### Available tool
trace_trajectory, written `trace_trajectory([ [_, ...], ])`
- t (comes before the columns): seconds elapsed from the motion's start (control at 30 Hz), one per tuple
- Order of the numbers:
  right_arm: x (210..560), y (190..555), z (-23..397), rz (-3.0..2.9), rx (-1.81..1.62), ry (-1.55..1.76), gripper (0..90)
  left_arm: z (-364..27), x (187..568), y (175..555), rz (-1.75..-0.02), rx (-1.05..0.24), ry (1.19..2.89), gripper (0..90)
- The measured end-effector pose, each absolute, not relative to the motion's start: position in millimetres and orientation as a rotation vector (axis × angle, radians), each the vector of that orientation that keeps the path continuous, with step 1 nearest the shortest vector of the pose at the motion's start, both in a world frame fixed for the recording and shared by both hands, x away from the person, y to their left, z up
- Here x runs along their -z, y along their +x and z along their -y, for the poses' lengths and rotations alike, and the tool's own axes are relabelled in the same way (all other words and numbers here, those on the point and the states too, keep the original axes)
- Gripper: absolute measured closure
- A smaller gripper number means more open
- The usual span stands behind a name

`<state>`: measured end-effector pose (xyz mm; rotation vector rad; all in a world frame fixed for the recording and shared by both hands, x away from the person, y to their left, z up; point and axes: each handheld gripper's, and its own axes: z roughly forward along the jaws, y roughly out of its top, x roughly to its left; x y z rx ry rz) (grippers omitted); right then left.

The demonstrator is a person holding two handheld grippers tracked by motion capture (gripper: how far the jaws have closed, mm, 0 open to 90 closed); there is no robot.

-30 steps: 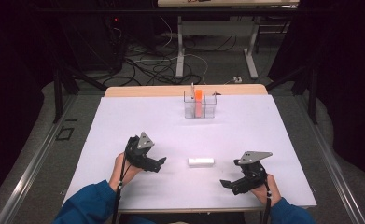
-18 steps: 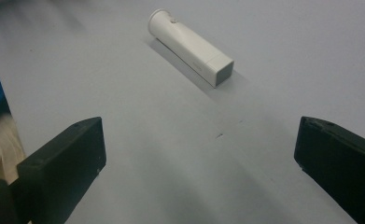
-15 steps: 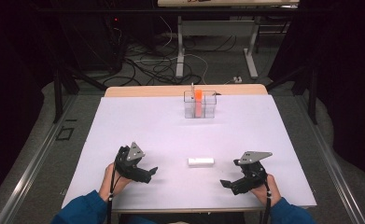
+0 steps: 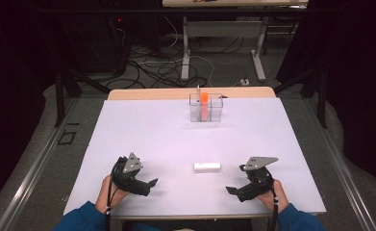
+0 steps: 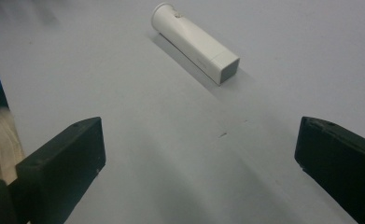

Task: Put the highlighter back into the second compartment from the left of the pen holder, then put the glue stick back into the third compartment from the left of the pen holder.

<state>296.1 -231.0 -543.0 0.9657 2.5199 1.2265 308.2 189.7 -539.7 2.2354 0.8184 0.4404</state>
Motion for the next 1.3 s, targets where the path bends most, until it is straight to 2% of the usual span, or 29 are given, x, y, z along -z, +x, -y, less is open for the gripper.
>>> trace_trajectory([
  [0.87,541.9,298.6,227.3,-2.543,-1.248,0.869,0.0,-198.1,537.7,298.0,-0.823,-0.452,2.208,0.0],
  [1.3,533.6,304.9,209.7,-2.661,-1.159,0.776,0.0,-201.0,537.3,295.7,-0.837,-0.434,2.218,0.1],
])
